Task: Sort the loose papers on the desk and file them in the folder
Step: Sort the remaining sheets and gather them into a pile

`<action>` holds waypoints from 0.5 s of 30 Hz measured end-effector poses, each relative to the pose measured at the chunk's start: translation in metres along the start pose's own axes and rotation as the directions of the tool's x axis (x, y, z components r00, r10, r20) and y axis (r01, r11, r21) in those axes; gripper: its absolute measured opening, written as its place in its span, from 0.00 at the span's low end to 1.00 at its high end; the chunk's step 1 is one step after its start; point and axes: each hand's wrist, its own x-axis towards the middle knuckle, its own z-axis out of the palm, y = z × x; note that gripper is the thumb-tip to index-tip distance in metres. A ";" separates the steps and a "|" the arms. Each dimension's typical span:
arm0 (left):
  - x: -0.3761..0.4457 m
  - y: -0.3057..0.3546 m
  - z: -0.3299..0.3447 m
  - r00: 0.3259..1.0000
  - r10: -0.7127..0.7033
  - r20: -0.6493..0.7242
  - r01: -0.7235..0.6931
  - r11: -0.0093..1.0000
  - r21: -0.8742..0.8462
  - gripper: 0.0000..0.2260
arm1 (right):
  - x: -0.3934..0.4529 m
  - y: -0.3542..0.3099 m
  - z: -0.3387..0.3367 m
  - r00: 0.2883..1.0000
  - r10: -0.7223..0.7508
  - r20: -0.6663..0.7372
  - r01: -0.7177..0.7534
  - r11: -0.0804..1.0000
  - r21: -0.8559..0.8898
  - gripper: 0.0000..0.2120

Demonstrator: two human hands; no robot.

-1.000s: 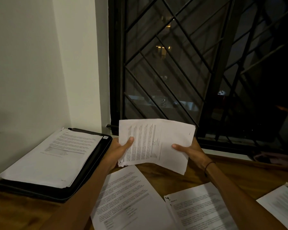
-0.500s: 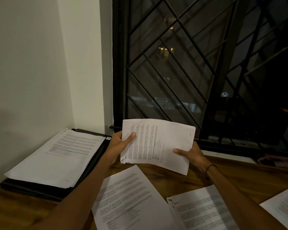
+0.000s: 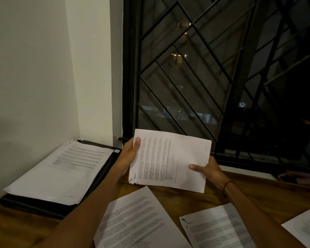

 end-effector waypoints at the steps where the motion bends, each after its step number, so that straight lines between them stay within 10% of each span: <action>1: 0.001 0.000 0.001 1.000 0.004 -0.015 -0.004 1.000 0.012 0.16 | 0.000 0.001 0.000 1.000 -0.001 0.001 0.001 1.000 0.003 0.33; 10: -0.004 -0.006 0.009 0.997 0.047 -0.062 -0.047 0.999 0.003 0.15 | 0.002 0.006 0.001 0.997 0.012 -0.070 -0.012 1.000 0.011 0.50; 15: -0.012 -0.014 0.008 1.000 0.005 0.002 -0.005 0.999 -0.039 0.17 | -0.003 0.012 0.005 0.994 0.063 -0.092 -0.063 0.998 0.011 0.34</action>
